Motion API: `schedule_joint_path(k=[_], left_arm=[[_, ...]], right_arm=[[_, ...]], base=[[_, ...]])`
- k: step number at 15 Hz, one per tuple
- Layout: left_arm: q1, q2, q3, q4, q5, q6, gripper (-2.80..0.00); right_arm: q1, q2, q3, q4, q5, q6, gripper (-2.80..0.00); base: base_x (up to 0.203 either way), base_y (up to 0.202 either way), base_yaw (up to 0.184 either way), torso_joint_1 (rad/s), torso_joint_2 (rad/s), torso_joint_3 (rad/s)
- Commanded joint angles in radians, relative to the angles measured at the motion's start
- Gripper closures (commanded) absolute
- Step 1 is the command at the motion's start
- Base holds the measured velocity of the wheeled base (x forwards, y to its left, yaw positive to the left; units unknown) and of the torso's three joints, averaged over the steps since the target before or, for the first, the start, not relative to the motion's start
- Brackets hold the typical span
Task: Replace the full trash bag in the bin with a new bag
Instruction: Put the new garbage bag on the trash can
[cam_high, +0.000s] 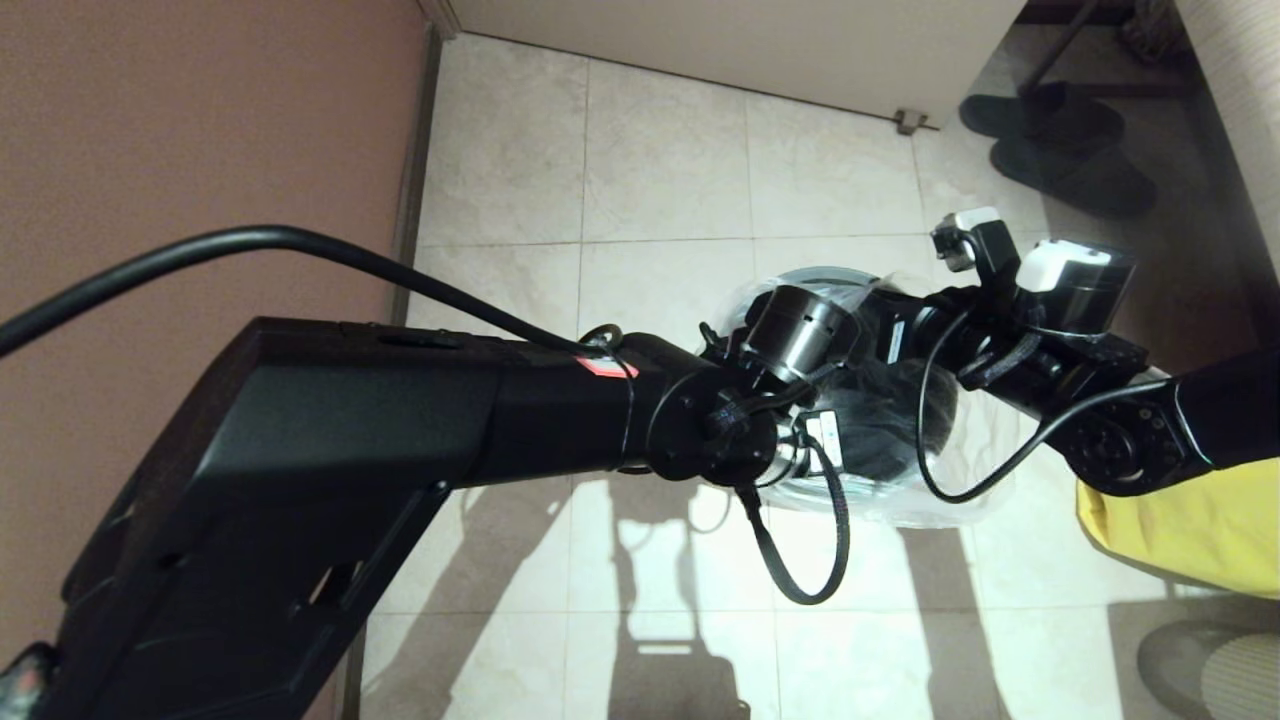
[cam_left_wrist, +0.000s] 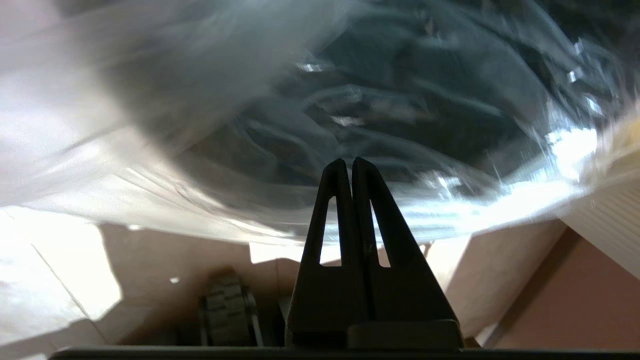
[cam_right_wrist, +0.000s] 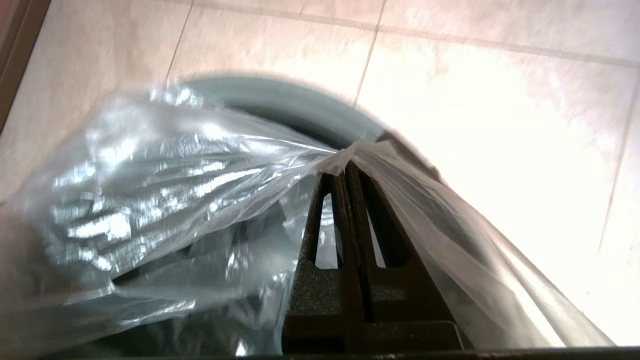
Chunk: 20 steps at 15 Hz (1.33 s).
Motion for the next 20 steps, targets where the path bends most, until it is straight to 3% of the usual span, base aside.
schedule_joint_path(k=[1,11,14,20], left_arm=[[-0.006,0.000,0.007,0.003,0.002,-0.012,0.00],[-0.022,-0.010,0.008,0.005,0.000,-0.012,0.00],[-0.022,-0.008,0.008,0.003,-0.001,-0.013,0.00],[-0.020,-0.008,0.022,0.000,-0.016,-0.024,0.00]], right_arm=[[-0.002,0.025,-0.042,-0.002,-0.002,-0.001,0.00],[-0.056,0.114,-0.232,0.055,-0.030,0.004,0.00],[-0.059,0.096,-0.231,0.065,-0.030,0.046,0.00],[-0.072,0.107,-0.214,0.068,-0.030,0.048,0.00]], base=[[0.000,0.000,0.000,0.000,0.00,0.000],[0.000,0.000,0.000,0.000,0.00,0.000],[0.000,0.000,0.000,0.000,0.00,0.000],[0.000,0.000,0.000,0.000,0.00,0.000]])
